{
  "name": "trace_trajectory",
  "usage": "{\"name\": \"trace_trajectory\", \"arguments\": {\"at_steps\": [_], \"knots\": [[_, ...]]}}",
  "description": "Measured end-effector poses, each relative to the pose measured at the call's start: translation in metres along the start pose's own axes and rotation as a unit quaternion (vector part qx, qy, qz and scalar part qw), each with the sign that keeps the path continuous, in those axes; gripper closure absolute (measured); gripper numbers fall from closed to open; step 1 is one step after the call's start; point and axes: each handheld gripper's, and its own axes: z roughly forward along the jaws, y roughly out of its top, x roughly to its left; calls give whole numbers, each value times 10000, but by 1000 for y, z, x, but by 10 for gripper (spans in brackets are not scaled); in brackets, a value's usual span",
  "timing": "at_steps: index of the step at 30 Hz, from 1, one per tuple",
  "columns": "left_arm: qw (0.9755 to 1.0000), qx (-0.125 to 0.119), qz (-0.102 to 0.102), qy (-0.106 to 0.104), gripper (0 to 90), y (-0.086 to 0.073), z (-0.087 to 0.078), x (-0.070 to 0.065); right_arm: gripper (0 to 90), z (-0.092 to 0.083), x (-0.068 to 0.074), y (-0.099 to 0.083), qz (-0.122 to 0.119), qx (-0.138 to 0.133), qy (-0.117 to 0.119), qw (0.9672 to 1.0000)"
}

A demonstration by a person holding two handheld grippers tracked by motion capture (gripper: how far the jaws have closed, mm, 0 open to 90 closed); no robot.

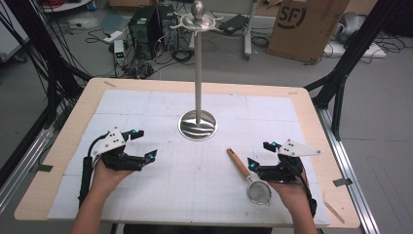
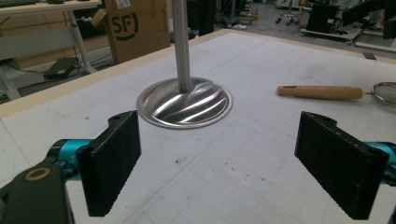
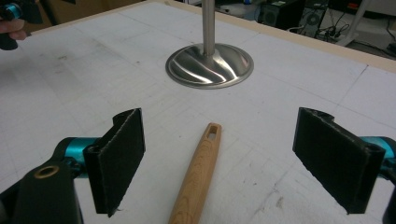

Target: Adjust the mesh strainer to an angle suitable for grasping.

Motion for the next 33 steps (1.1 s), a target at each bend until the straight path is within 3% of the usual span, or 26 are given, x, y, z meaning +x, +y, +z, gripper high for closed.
{"name": "trace_trajectory", "arguments": {"at_steps": [5, 18, 23, 28, 33], "knots": [[10000, -6, 30, -15, 151, 2, 2, 0, 163, -1, 0, -2, -33, 66, -11, 10000], [10000, 9, 64, -47, 151, 3, 7, -2, 287, 12, 5, -13, -84, 686, 256, 9973], [10000, 49, 65, -27, 151, 3, 9, -2, 351, 20, 6, -18, -115, 1121, 242, 9933], [9999, 77, 70, -25, 151, 2, 9, -2, 387, 24, 6, -21, -123, 1273, 314, 9913], [9999, 89, 58, -38, 151, 1, 10, -2, 451, 30, 8, -23, -169, 1535, 413, 9871]]}}
